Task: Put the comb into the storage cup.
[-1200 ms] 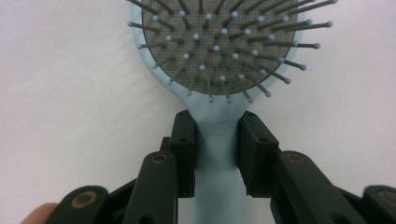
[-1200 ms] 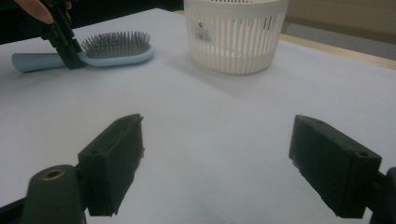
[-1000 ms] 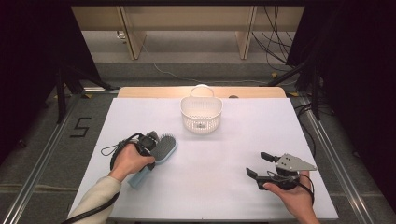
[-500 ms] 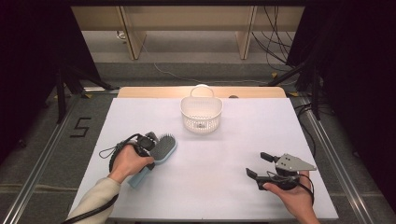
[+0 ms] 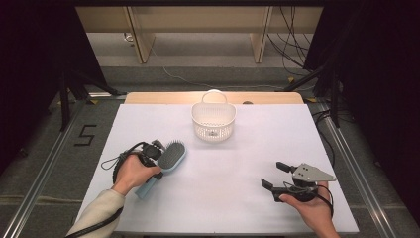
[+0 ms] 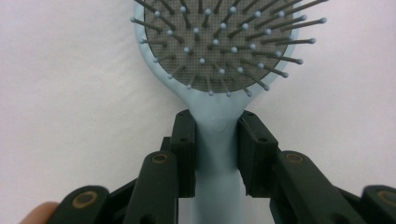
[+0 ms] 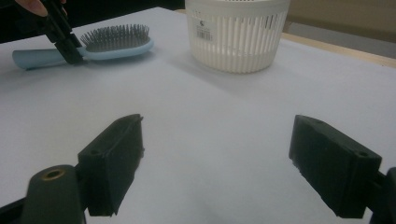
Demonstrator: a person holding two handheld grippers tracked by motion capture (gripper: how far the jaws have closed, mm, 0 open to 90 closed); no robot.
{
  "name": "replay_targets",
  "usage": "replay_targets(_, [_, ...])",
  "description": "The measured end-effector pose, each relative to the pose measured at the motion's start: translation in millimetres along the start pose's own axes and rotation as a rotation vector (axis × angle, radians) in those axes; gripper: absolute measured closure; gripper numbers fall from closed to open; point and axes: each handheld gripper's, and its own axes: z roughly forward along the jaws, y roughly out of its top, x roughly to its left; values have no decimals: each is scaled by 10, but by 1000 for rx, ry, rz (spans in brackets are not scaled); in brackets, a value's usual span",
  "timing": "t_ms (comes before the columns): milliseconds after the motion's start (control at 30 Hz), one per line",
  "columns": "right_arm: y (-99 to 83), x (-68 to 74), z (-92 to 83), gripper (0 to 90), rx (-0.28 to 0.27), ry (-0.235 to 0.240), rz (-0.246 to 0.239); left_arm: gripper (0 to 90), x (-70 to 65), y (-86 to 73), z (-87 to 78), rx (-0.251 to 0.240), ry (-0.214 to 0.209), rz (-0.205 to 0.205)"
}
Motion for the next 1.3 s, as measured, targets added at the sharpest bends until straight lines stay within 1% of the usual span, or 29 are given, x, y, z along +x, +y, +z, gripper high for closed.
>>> replay_targets(100, [1, 2, -1, 185, 1, 0, 1, 700, -6, -8, -29, -25, 1, 0])
replay_targets(233, [0, 0, 0, 184, -1, -1, 1, 700, -14, -22, -53, -62, 2, -12])
replay_targets(300, [0, 1, -1, 184, -2, -1, 2, 701, -11, -21, -67, -66, 2, -12])
replay_targets(467, [-1, -2, -3, 184, -2, -1, 2, 701, -11, -25, -81, -99, 5, -26])
replay_targets(533, [-1, -2, -4, 184, -1, -1, 2, 700, -4, -26, -93, -112, 10, -21])
replay_targets(567, [-1, -2, -3, 184, -1, -1, 2, 700, -2, -27, -99, -115, 7, -24])
replay_targets(633, [-3, -3, -1, 184, -2, 0, 3, 700, -4, -34, -103, -136, 10, -37])
replay_targets(700, [-2, -2, -2, 184, -1, 0, 3, 700, 3, -35, -112, -146, 14, -33])
replay_targets(767, [-2, -2, -2, 184, -2, 0, 2, 700, 6, -38, -130, -174, 17, -39])
replay_targets(833, [-3, -2, -1, 184, -2, 0, 3, 700, 4, -37, -142, -184, 16, -41])
replay_targets(933, [-3, -2, -1, 184, -1, 0, 3, 700, 6, -43, -146, -211, 13, -49])
replay_targets(1100, [-4, 2, -3, 183, 0, 0, 6, 700, 11, -49, -167, -255, 24, -55])
replay_targets(1300, [-4, 2, -1, 183, 0, 0, 9, 700, -2, -49, -182, -281, 30, -55])
